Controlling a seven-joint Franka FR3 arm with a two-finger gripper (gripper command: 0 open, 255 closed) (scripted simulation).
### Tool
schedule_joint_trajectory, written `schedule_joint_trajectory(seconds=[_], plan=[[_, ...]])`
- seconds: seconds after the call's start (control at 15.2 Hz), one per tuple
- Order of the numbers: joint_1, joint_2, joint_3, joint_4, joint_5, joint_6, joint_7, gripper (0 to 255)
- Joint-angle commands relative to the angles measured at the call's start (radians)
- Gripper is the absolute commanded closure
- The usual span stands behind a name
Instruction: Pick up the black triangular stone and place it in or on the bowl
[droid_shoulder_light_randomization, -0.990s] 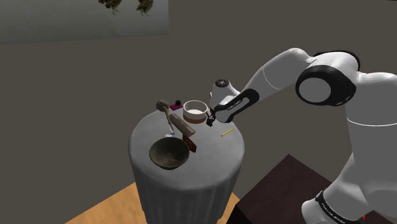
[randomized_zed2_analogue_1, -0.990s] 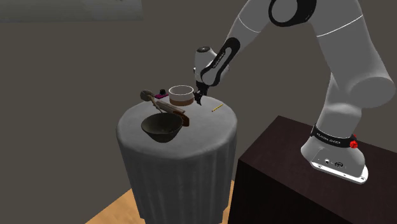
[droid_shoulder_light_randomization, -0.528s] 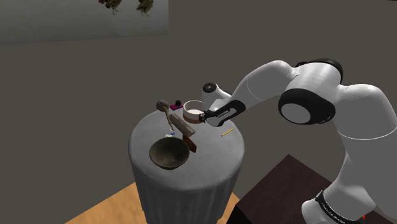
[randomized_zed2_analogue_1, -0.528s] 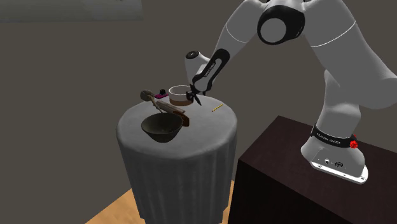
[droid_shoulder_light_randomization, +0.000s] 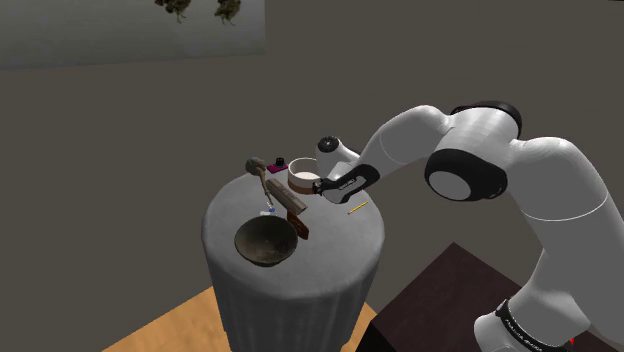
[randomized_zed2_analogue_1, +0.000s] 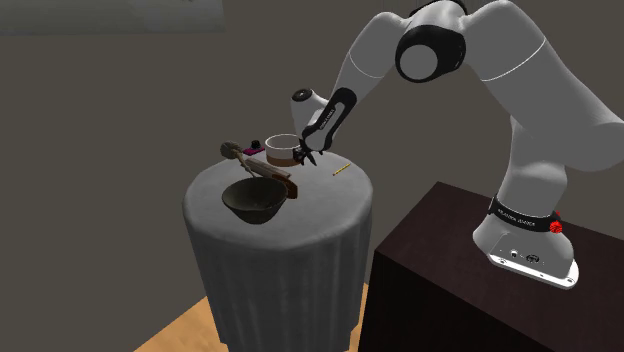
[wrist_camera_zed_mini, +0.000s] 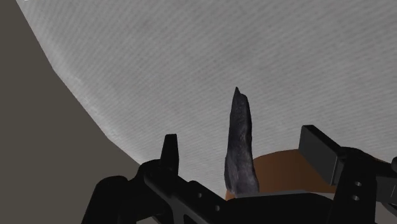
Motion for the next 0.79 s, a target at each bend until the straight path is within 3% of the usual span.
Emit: schedule_joint_trajectory(seconds=[0.0,0.26,0.33,0.73], plan=[[-0.001,0.002,0.001,0.001,0.000,0.001,0.000,0],[-0.001,0.002,0.001,0.001,0.000,0.001,0.000,0],[-0.001,0.002,0.001,0.001,0.000,0.001,0.000,255],[-0.002,0.002,0.001,0.001,0.000,0.001,0.000,255]])
